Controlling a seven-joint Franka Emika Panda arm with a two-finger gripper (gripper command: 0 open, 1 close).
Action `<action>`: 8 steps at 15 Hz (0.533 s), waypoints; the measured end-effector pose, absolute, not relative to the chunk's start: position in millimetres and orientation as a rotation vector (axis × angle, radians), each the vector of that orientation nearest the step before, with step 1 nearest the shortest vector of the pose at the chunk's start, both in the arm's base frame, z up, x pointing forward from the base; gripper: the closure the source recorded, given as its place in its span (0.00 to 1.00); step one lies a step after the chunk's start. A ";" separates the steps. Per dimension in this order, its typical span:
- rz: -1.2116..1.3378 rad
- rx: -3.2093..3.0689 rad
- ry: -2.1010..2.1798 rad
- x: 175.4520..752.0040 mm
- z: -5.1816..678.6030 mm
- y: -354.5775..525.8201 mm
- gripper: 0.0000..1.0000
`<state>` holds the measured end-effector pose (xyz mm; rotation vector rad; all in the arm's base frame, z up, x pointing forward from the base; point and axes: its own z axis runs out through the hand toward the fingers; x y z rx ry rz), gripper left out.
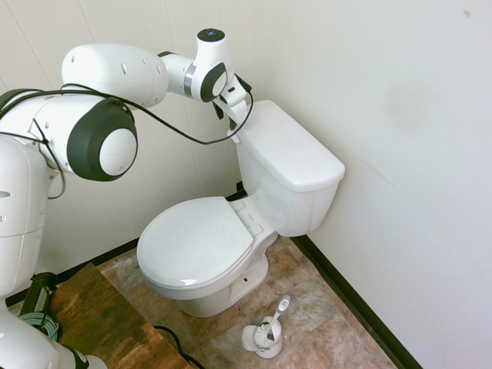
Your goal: Flush the toilet
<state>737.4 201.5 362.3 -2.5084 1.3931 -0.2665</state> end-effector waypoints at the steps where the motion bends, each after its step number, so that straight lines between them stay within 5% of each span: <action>1: -0.266 -2.504 1.391 738.8 362.7 202.4 1.00; 8: -0.248 -2.490 1.383 746.4 357.4 201.5 1.00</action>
